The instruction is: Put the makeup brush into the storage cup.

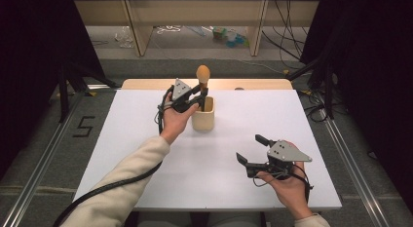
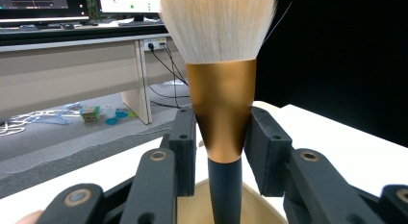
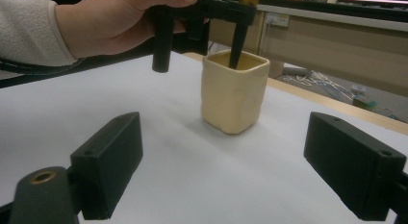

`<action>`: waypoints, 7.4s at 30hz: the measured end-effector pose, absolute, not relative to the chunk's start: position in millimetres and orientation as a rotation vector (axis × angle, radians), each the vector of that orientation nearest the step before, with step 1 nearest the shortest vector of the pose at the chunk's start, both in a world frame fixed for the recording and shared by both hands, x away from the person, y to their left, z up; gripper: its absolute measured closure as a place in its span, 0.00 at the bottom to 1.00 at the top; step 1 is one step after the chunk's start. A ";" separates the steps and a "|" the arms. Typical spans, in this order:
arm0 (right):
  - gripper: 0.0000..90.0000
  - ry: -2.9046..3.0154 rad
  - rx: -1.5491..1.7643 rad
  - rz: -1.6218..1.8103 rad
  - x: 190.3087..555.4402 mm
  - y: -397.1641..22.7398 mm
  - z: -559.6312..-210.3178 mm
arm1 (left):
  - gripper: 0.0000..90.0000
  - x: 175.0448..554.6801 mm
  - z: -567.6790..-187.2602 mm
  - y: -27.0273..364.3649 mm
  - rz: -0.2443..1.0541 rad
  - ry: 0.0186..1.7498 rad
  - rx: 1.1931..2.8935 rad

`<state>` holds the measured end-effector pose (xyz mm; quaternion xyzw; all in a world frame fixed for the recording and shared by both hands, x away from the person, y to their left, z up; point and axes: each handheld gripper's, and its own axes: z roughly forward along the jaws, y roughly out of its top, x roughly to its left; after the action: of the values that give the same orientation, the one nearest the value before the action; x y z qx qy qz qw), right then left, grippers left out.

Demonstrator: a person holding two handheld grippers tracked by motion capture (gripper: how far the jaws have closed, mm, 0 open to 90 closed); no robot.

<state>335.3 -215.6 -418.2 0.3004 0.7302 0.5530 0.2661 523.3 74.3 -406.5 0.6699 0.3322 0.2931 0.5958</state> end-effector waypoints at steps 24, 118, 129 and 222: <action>0.16 1.982 0.810 1.485 335.4 -216.0 -418.3 | 0.73 525.1 -416.0 73.6 0.669 0.789 1.570; 0.16 1.983 0.822 1.483 336.0 -214.4 -419.9 | 0.15 489.9 -402.6 97.1 0.651 0.802 1.539; 0.16 1.990 0.818 1.479 335.8 -213.1 -420.0 | 0.12 474.5 -405.0 106.2 0.638 0.767 1.567; 0.16 1.974 0.820 1.489 335.3 -215.6 -418.4 | 0.13 362.8 -398.9 223.6 0.740 0.578 1.566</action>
<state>335.3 -215.6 -418.4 0.3035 0.7308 0.5510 0.2650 362.8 223.6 -398.9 0.6786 0.2505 0.3208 0.6115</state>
